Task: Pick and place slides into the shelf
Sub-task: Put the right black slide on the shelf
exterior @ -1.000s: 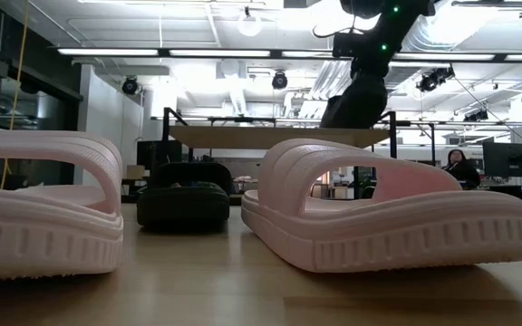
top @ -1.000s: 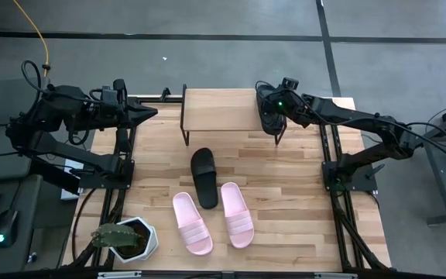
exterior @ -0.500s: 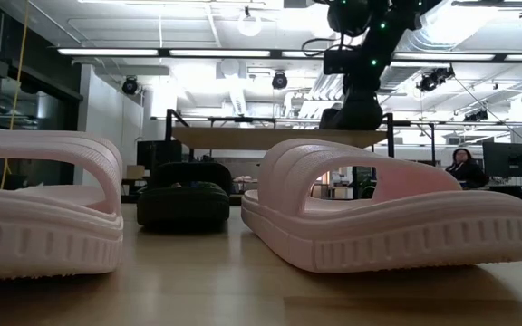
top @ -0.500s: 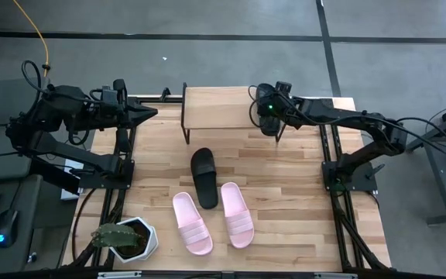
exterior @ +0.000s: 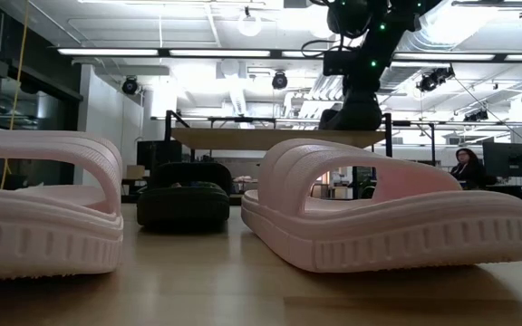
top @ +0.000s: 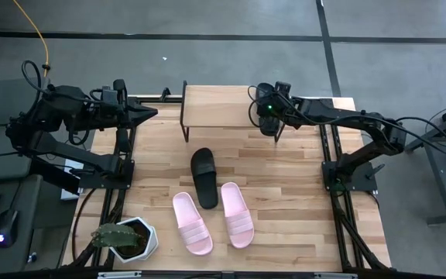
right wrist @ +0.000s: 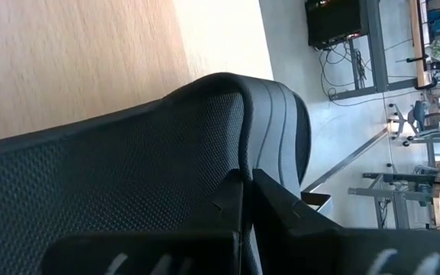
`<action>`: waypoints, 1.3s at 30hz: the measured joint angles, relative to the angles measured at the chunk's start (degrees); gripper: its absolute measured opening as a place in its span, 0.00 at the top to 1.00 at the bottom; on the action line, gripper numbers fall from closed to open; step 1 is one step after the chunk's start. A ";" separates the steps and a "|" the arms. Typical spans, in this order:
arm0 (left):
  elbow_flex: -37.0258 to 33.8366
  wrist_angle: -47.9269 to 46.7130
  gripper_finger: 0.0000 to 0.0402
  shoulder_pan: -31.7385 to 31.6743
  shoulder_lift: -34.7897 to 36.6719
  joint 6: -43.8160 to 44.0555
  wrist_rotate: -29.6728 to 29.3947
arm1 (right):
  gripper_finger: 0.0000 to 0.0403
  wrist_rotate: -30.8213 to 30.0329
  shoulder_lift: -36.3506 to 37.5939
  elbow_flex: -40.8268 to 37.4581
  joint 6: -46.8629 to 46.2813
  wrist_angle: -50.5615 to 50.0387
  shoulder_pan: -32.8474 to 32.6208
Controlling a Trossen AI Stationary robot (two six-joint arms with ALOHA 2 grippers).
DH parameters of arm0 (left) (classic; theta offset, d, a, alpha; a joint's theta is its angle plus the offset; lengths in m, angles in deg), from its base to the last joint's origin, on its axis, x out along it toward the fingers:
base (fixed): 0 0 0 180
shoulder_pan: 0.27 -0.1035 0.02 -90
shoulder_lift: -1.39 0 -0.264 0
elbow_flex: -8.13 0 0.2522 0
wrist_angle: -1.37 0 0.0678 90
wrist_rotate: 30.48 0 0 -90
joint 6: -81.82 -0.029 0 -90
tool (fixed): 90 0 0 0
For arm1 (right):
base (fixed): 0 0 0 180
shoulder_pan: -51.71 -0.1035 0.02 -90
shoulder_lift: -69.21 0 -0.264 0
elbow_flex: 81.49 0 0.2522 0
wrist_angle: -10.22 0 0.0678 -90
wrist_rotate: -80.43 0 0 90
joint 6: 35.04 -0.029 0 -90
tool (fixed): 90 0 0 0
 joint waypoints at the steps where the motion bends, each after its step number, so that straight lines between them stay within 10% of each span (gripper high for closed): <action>1: 0.00 0.00 1.00 0.00 0.00 0.00 0.00 | 1.00 0.01 0.00 -0.01 0.00 -0.30 0.00; 20: 0.00 -1.88 1.00 -0.02 -0.13 0.02 0.00 | 0.76 -0.12 -0.11 -0.09 0.07 -2.54 0.07; 39: 0.00 -1.75 1.00 -0.02 -0.12 0.02 0.00 | 0.75 2.97 5.22 -0.24 0.11 -5.38 0.09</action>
